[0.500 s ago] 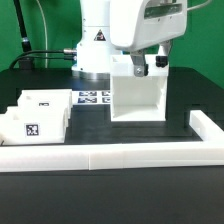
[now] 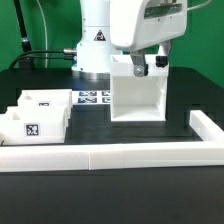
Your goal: Assemble drawer
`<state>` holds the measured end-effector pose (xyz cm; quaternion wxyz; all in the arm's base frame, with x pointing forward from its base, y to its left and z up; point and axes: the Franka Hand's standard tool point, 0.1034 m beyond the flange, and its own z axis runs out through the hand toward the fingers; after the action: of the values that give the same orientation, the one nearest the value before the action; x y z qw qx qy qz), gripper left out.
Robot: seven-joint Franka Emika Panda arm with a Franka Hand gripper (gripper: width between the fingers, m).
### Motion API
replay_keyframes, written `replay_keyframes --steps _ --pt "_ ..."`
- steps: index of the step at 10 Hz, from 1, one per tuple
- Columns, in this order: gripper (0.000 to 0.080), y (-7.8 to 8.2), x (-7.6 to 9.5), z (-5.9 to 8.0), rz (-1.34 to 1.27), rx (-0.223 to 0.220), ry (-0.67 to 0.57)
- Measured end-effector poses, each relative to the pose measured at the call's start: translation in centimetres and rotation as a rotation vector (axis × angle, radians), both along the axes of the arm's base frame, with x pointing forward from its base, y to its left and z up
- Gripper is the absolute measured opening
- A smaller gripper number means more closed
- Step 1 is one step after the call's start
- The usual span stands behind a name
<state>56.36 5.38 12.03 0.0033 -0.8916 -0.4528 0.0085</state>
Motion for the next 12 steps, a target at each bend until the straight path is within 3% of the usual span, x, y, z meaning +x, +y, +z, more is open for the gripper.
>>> replay_keyframes --steps 3,5,7,12 --pt "0.0650 0.0 -0.1 0.1 -0.010 0.001 -0.005" --pt "0.0650 0.0 -2.8 1.3 -0.154 0.001 -0.056" --pt "0.0650 1.0 -5.5 2.2 -0.333 -0.007 -0.051" --pt "0.0650 1.1 -5.9 2.1 -0.337 -0.010 -0.045"
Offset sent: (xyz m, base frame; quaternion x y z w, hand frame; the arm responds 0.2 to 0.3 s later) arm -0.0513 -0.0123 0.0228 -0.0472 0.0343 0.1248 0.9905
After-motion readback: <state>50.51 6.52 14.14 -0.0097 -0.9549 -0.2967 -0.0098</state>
